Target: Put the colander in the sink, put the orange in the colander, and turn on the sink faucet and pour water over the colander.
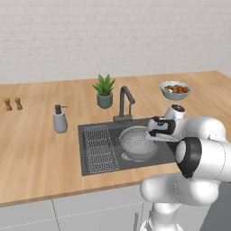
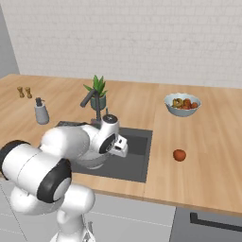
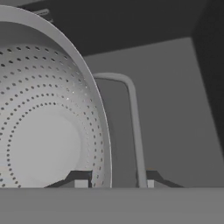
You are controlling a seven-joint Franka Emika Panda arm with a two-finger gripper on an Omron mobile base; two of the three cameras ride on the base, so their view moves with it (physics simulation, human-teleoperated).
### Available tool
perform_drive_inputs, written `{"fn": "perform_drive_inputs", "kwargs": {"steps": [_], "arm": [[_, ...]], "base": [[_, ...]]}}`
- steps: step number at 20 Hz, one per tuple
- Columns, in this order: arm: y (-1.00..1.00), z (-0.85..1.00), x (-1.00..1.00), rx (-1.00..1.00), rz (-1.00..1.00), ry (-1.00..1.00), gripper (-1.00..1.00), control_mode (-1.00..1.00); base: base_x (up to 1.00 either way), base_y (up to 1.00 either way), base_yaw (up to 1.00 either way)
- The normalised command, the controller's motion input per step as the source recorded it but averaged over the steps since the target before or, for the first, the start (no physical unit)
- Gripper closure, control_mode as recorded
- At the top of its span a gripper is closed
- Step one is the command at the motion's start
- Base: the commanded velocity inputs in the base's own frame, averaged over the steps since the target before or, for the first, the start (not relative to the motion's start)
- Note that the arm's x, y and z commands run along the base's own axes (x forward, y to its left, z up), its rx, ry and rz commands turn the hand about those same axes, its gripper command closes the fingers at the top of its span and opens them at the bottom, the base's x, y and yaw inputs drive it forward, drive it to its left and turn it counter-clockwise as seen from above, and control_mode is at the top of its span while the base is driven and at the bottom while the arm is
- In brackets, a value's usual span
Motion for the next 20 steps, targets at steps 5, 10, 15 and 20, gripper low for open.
{"fn": "perform_drive_inputs", "kwargs": {"steps": [5,10,15,20], "arm": [[-0.01,-0.37,0.29,0.00,0.00,0.01,1.00,-1.00],[0.00,-0.48,0.13,0.00,0.00,0.00,1.00,-1.00],[0.00,-0.39,0.14,0.00,0.00,0.00,1.00,-1.00],[0.00,-0.17,0.08,0.00,0.00,0.01,1.00,-1.00]], "base": [[0.00,0.00,0.00],[0.00,0.00,0.00],[0.00,0.00,0.00],[0.00,0.00,0.00]]}}
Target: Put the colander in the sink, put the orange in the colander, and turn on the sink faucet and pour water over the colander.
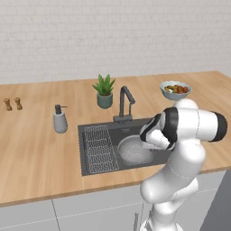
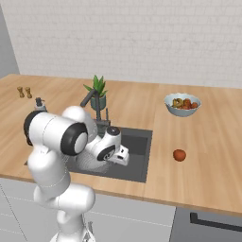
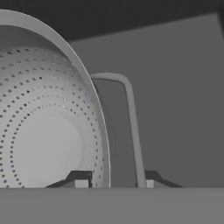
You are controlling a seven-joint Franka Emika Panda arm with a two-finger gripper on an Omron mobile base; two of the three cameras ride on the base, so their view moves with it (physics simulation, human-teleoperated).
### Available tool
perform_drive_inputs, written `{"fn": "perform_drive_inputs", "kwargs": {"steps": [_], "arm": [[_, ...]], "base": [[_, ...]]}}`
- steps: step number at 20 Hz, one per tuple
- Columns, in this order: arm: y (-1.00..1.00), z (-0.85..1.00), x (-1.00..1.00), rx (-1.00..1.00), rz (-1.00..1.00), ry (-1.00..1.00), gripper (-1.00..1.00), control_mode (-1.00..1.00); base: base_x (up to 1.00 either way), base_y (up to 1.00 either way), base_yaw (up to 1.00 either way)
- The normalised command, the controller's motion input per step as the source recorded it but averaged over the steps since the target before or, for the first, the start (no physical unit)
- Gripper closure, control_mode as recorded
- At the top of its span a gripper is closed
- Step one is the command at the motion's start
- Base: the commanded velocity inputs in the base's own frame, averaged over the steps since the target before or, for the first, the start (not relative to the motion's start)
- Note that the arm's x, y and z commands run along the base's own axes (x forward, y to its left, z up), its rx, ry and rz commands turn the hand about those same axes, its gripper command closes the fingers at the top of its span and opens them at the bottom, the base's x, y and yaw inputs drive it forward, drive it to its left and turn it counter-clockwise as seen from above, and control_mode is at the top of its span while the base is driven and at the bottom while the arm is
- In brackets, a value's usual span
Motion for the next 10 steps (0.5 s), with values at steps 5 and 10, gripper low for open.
{"fn": "perform_drive_inputs", "kwargs": {"steps": [5,10], "arm": [[0.18,-0.08,0.02,0.00,0.04,0.00,1.00,-1.00],[0.27,-0.01,0.08,0.03,0.06,0.01,1.00,-1.00]], "base": [[0.00,0.00,0.00],[0.00,0.00,0.00]]}}
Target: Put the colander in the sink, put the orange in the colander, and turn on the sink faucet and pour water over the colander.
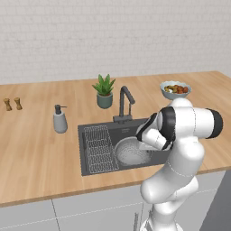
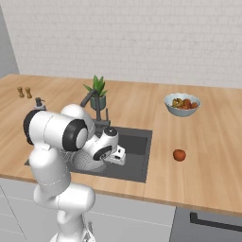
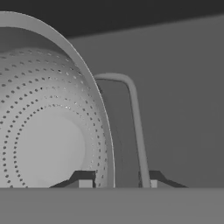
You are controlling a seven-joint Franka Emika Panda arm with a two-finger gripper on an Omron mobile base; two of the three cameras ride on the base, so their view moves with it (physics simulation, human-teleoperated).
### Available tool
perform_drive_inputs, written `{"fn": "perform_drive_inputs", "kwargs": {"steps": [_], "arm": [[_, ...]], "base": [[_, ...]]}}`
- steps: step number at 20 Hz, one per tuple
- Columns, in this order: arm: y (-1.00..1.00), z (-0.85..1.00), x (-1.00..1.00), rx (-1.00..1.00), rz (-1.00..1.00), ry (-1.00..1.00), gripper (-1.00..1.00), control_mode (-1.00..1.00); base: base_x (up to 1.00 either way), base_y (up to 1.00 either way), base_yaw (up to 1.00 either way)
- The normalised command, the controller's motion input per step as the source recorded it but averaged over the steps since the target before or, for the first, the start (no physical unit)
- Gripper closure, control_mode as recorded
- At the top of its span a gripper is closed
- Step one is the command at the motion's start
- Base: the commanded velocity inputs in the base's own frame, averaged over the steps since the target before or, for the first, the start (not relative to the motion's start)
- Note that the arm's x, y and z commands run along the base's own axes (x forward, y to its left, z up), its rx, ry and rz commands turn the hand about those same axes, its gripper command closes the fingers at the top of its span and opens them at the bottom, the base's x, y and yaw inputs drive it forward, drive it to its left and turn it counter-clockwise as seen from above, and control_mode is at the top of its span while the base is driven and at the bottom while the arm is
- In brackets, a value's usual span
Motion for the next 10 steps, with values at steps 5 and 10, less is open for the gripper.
{"fn": "perform_drive_inputs", "kwargs": {"steps": [5,10], "arm": [[0.10,-0.02,0.30,0.03,0.01,0.00,1.00,-1.00],[0.00,-0.12,0.27,0.01,0.00,0.00,1.00,-1.00]], "base": [[0.00,0.00,0.00],[0.00,0.00,0.00]]}}
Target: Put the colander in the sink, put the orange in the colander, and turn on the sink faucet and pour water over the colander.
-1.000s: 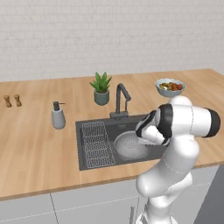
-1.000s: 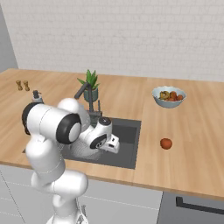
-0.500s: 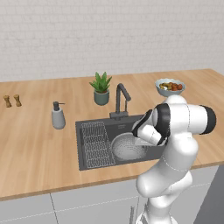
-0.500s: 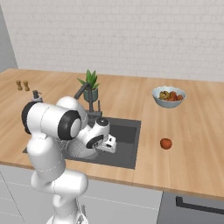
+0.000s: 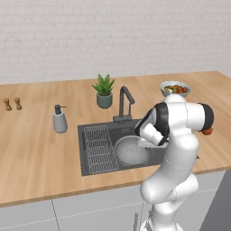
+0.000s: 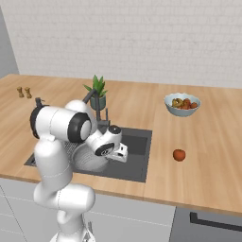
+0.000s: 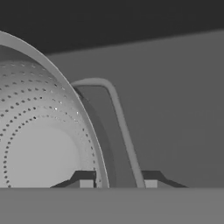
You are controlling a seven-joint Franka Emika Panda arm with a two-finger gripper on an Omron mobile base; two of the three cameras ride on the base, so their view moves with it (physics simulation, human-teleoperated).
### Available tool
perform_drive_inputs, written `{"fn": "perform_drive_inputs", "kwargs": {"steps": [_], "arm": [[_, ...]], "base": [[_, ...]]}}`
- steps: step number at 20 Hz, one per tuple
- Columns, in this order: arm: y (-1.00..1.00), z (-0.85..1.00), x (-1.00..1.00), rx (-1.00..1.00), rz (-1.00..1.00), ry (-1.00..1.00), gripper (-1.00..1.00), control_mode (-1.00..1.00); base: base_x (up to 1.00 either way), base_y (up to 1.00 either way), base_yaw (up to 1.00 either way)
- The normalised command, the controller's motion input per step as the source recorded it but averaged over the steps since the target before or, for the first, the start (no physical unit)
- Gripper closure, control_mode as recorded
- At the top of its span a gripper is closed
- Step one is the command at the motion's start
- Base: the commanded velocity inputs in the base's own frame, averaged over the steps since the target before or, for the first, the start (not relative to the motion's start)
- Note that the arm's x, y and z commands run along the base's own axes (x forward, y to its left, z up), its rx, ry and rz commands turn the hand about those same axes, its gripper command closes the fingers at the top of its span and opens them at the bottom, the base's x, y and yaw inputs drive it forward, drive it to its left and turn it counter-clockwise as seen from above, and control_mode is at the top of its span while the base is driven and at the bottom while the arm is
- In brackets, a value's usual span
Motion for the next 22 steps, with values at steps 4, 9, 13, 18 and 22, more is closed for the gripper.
{"fn": "perform_drive_inputs", "kwargs": {"steps": [4,9,13,18,22], "arm": [[0.00,-0.31,0.06,0.00,0.00,0.00,1.00,-1.00],[0.00,-0.14,0.00,0.00,0.00,0.00,-1.00,-1.00],[0.00,0.00,0.00,0.00,0.00,0.00,-1.00,-1.00],[0.00,0.00,0.00,0.00,0.00,0.00,-1.00,-1.00],[-0.09,0.14,0.00,0.00,0.00,0.00,-1.00,-1.00]], "base": [[0.00,0.00,0.00],[0.00,0.00,0.00],[0.00,0.00,0.00],[0.00,0.00,0.00],[0.00,0.00,0.00]]}}
